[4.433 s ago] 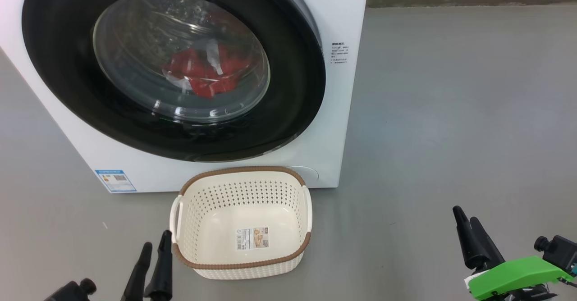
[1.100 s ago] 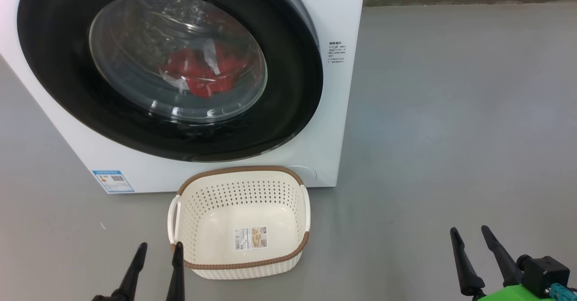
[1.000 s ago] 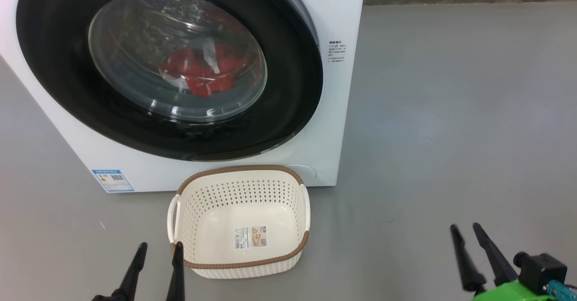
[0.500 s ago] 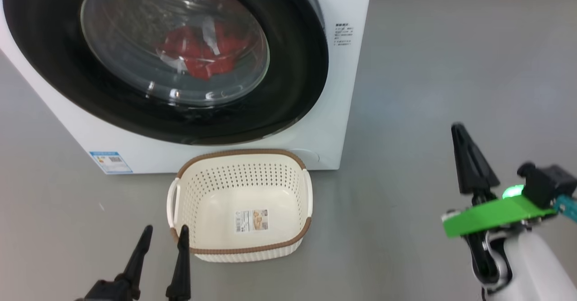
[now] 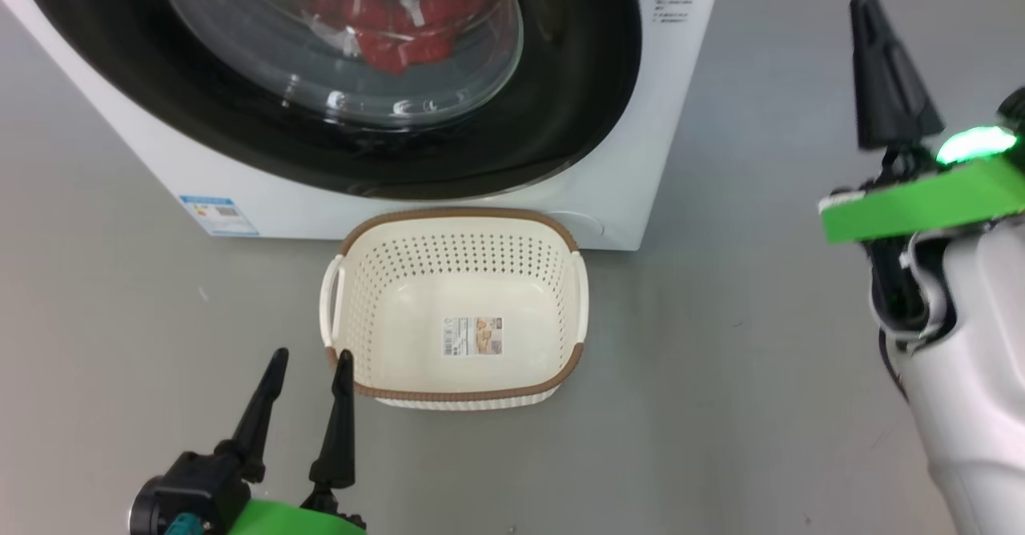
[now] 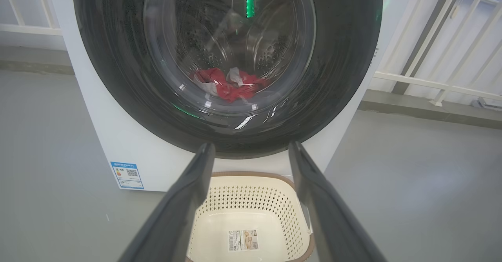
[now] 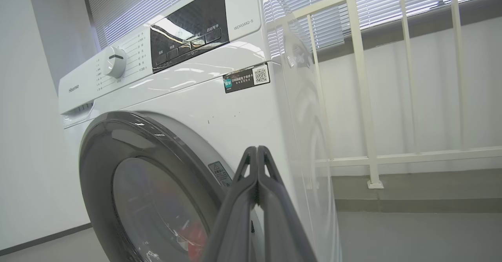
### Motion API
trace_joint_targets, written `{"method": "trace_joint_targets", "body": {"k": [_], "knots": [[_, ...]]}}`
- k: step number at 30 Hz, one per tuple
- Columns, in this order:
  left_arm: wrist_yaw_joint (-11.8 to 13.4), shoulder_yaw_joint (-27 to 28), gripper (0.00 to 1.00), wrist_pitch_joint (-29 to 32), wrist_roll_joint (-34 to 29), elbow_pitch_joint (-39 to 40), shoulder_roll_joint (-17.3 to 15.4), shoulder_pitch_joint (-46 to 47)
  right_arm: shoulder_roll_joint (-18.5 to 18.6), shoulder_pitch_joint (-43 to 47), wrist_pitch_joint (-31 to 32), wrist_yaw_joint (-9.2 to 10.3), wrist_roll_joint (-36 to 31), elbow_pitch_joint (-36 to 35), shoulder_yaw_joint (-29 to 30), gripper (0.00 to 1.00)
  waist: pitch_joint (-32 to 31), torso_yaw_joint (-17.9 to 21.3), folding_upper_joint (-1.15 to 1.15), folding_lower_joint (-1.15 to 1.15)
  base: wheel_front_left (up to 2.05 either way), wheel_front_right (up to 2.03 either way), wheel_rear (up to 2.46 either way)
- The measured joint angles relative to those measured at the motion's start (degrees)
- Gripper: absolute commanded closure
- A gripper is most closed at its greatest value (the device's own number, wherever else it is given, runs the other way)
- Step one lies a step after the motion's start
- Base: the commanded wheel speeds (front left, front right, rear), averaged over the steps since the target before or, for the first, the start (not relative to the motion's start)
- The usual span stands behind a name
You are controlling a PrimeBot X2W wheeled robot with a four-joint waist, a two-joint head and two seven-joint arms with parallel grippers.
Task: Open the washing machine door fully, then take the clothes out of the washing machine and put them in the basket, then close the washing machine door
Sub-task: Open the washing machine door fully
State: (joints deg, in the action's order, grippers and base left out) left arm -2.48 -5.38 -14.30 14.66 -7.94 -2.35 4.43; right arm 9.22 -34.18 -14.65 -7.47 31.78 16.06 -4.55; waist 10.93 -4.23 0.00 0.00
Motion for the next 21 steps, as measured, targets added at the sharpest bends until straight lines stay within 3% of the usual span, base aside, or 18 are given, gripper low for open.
{"method": "trace_joint_targets", "body": {"k": [7,17,21], "knots": [[0.00,-0.70,0.00,0.00,0.05,0.03,0.01,0.94,2.25,-6.81,-0.01,0.00,4.24,2.46,-1.20,1.00,2.10,-2.12,0.00,0.00,0.00,0.00,0.00],[0.01,-2.09,0.00,0.00,0.09,0.00,0.04,2.76,8.20,-15.50,-0.05,0.00,15.95,9.81,-13.17,1.00,4.62,-4.35,0.00,0.00,0.00,0.00,0.00],[0.01,-2.60,0.00,-0.01,0.57,0.00,0.07,3.29,9.88,-18.48,0.09,0.00,24.53,12.41,-17.35,1.00,5.66,-5.21,0.00,0.00,0.00,0.00,0.00]]}}
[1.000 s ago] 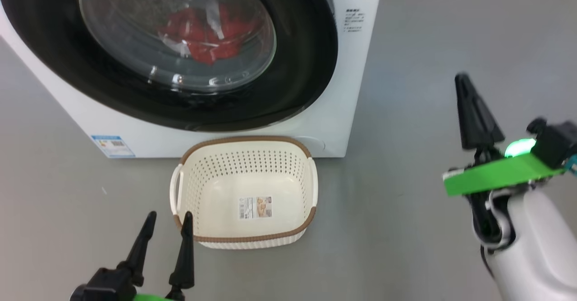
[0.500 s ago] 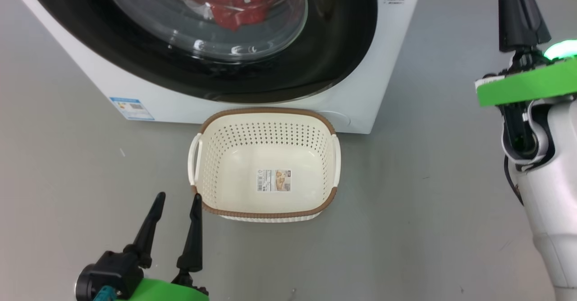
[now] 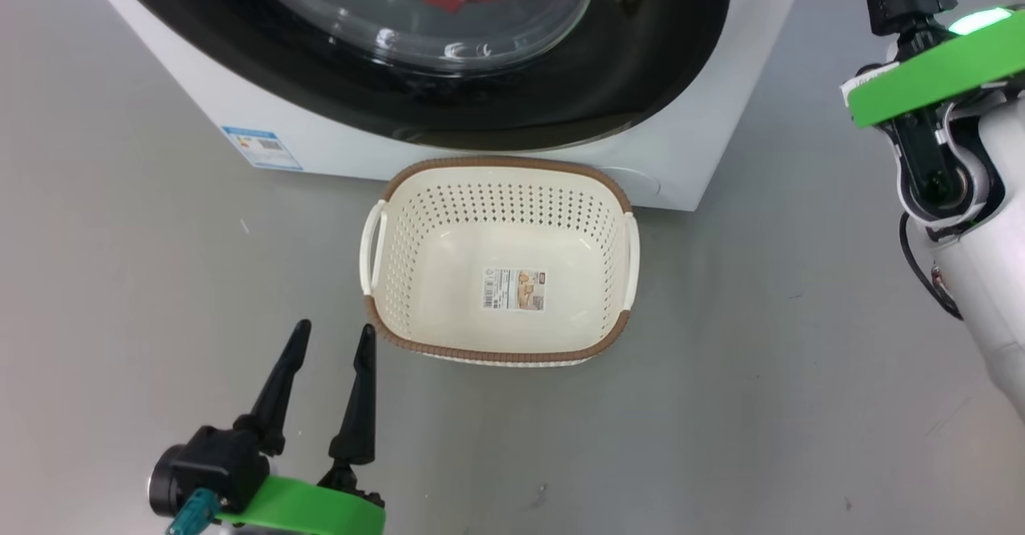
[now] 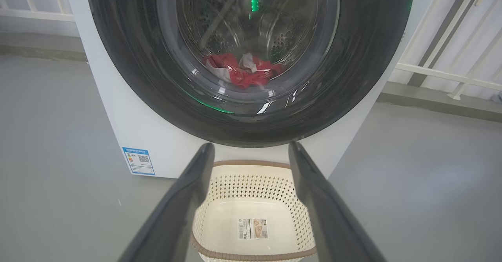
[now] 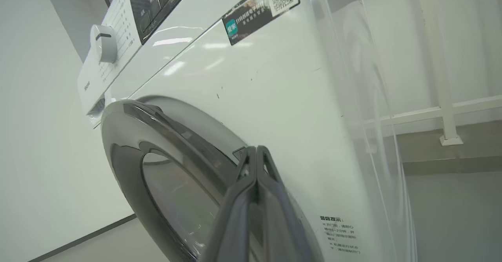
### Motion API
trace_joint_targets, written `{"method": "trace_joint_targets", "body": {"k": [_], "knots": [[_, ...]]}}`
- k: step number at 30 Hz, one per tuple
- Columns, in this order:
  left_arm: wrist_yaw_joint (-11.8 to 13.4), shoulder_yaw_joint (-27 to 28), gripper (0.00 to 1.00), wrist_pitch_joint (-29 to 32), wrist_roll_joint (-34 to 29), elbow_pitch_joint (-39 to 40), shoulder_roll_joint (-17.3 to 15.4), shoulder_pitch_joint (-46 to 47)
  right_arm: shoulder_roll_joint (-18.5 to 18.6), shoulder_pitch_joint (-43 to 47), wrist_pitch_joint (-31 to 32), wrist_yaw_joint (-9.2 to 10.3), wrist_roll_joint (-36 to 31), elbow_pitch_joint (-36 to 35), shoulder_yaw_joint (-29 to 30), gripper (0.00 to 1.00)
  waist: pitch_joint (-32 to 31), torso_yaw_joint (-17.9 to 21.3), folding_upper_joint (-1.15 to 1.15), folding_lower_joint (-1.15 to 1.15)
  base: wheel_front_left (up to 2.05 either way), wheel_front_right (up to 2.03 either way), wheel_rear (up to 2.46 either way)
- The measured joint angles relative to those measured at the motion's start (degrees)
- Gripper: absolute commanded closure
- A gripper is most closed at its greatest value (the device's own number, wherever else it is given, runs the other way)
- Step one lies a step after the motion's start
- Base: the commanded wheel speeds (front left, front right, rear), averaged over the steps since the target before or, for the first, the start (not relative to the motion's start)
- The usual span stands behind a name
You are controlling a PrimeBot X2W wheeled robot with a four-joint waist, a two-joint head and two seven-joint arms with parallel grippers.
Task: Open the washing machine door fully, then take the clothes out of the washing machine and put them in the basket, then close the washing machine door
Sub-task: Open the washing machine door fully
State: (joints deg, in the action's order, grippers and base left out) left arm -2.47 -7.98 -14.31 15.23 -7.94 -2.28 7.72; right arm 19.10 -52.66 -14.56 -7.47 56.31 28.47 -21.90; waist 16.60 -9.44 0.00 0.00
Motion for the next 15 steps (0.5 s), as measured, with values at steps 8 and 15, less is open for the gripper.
{"method": "trace_joint_targets", "body": {"k": [8,15], "knots": [[0.18,-1.05,0.00,0.00,0.44,-0.01,0.01,0.83,3.97,-5.04,6.56,0.00,15.47,0.32,-6.03,1.00,1.82,-1.36,0.00,0.00,0.00,0.00,0.00],[0.49,-2.27,0.00,0.00,0.68,0.03,0.02,2.12,6.83,-9.44,17.61,0.01,26.26,1.85,-8.89,1.00,3.89,-2.80,0.00,0.00,0.00,0.00,0.00]]}}
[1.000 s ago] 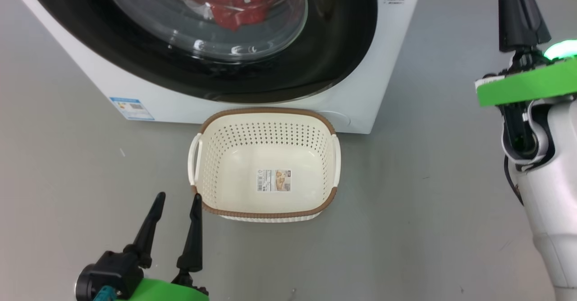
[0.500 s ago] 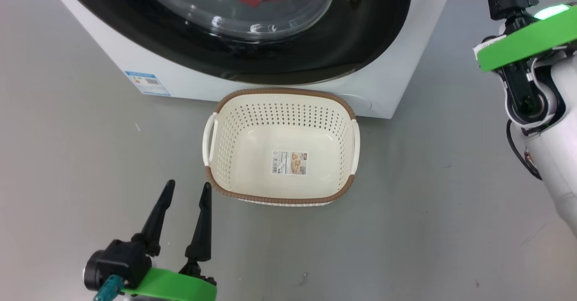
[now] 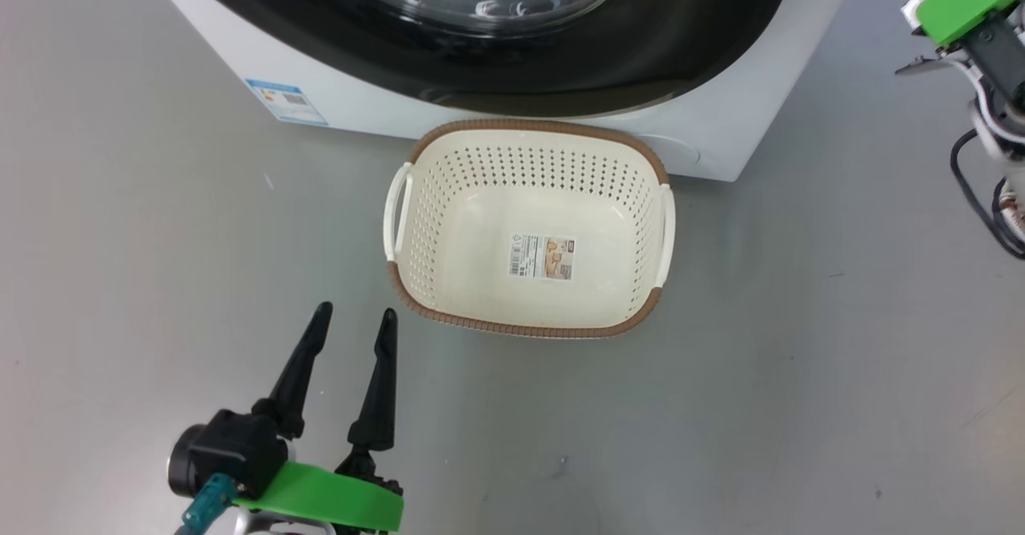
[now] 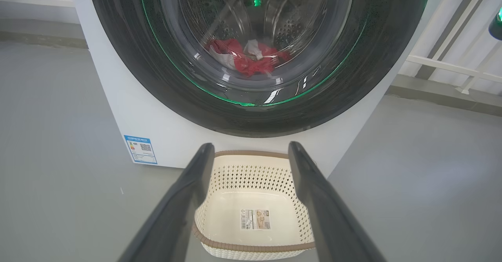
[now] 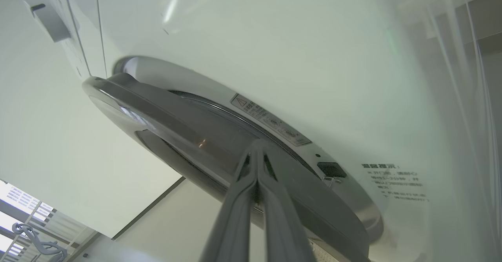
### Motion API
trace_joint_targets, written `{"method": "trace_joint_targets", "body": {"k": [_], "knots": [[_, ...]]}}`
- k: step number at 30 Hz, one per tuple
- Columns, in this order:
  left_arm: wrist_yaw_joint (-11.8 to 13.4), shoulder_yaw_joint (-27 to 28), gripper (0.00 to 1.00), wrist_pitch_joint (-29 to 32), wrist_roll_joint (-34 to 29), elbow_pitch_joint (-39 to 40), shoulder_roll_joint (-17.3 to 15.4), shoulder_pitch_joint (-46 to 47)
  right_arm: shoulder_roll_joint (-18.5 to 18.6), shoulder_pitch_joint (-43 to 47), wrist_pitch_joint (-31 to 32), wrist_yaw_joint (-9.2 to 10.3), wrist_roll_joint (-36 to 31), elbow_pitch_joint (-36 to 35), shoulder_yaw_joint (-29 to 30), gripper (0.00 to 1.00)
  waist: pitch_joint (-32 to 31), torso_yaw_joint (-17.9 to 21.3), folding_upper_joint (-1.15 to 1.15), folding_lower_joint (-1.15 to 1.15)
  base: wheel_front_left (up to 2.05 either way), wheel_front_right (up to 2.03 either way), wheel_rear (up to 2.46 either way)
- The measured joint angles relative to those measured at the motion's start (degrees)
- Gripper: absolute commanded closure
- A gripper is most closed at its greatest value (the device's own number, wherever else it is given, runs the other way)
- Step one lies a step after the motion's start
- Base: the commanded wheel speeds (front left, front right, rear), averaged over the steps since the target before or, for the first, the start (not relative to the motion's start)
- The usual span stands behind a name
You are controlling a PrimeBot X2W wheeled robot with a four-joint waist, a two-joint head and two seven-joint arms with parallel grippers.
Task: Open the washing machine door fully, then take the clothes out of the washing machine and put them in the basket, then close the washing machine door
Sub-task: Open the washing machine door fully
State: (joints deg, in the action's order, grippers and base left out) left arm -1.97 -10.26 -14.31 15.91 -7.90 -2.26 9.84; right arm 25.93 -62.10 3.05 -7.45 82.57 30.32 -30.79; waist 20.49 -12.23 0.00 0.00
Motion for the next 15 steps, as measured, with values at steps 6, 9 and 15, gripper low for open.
{"method": "trace_joint_targets", "body": {"k": [6,9,15], "knots": [[0.24,-1.05,0.00,0.00,0.64,0.03,0.01,0.34,0.68,-2.88,7.56,0.00,6.97,1.86,0.55,1.00,1.76,-1.11,0.00,0.00,0.00,0.00,0.00],[0.44,-1.26,0.00,0.00,1.42,0.12,0.01,1.29,0.60,-3.64,11.21,0.00,10.15,2.96,1.55,1.00,2.56,-1.68,0.00,0.00,0.00,0.00,0.00],[0.51,-2.02,0.00,0.00,1.90,0.21,0.02,2.22,0.27,-5.13,17.41,0.00,14.39,5.37,4.15,1.00,4.12,-2.51,0.00,0.00,0.00,0.00,0.00]]}}
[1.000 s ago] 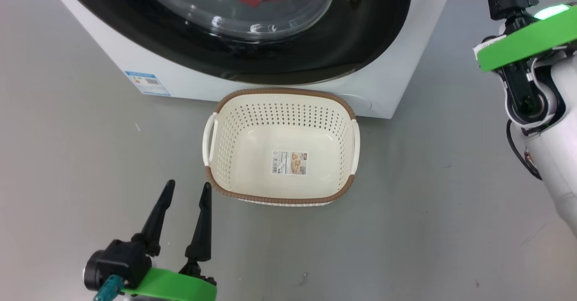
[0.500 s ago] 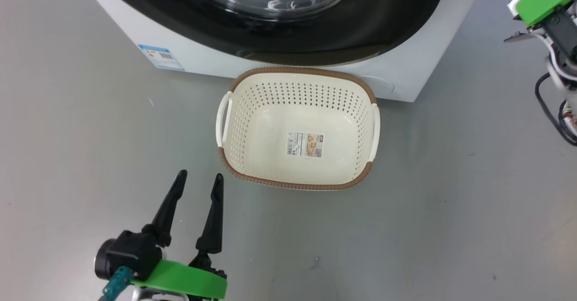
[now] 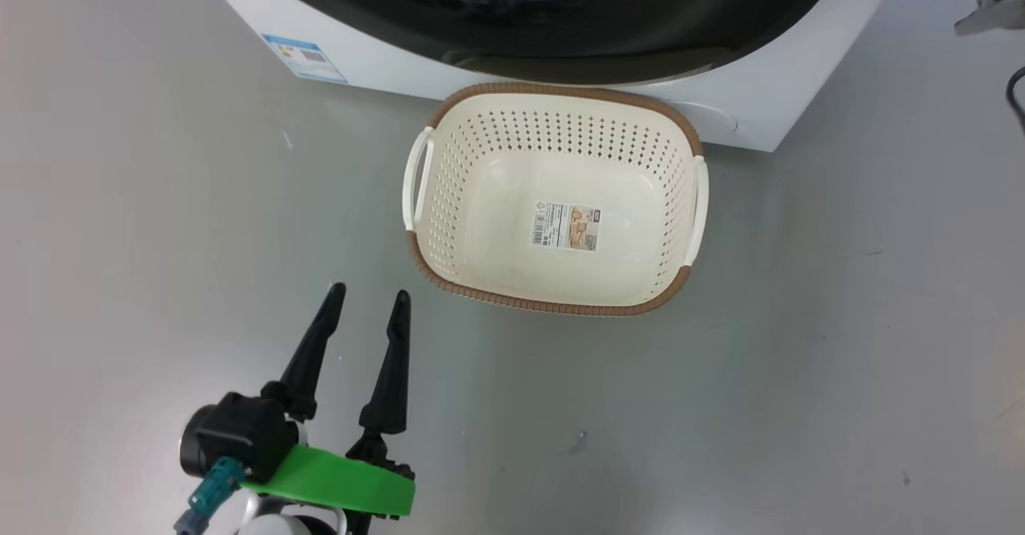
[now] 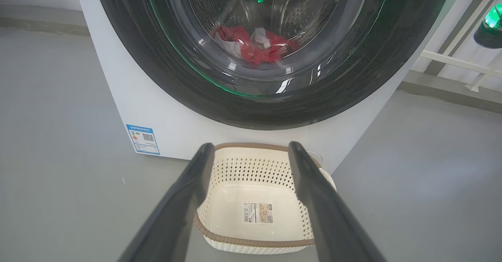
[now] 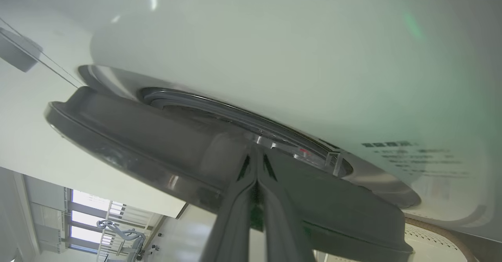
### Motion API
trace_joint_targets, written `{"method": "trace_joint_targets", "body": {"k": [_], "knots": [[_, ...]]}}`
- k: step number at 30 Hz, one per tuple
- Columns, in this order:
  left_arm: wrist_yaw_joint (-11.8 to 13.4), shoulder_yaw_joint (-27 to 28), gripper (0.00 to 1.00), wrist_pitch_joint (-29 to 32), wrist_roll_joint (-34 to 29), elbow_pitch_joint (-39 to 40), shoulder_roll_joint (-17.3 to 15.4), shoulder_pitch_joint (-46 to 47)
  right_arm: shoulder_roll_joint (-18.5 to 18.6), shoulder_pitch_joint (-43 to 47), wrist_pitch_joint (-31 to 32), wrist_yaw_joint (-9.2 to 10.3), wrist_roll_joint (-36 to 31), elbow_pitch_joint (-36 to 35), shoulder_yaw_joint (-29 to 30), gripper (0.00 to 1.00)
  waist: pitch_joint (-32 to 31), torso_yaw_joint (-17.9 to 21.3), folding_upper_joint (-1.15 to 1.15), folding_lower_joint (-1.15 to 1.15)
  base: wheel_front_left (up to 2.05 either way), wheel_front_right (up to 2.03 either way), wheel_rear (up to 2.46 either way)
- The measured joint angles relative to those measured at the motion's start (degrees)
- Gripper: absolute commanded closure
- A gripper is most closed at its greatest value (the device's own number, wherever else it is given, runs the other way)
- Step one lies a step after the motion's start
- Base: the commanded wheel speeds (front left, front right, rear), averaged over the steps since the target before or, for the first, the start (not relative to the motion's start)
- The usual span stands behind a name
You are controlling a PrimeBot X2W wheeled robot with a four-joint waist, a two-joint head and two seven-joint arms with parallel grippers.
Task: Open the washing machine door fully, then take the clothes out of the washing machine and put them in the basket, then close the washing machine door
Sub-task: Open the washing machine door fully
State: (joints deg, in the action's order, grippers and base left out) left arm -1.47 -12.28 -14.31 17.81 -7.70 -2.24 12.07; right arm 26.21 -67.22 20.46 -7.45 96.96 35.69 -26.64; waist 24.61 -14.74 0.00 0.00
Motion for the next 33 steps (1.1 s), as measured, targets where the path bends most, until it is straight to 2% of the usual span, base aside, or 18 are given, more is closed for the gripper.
{"method": "trace_joint_targets", "body": {"k": [13,21,33], "knots": [[0.52,-1.57,0.00,0.00,0.94,0.60,0.05,1.28,-1.31,-4.71,7.46,0.00,0.78,5.68,2.48,1.00,2.82,-1.94,0.00,0.00,0.00,0.00,0.00],[1.01,-1.93,0.00,0.00,1.36,0.71,0.05,1.37,-1.65,-3.89,10.40,0.41,0.43,4.77,3.55,1.00,1.95,-1.89,0.00,0.00,0.00,0.00,0.00],[1.01,-1.97,0.00,0.00,1.35,0.58,0.05,1.19,-3.74,3.73,13.17,0.41,-0.97,0.36,4.13,1.00,-1.69,-0.76,0.00,0.00,0.00,0.00,0.00]]}}
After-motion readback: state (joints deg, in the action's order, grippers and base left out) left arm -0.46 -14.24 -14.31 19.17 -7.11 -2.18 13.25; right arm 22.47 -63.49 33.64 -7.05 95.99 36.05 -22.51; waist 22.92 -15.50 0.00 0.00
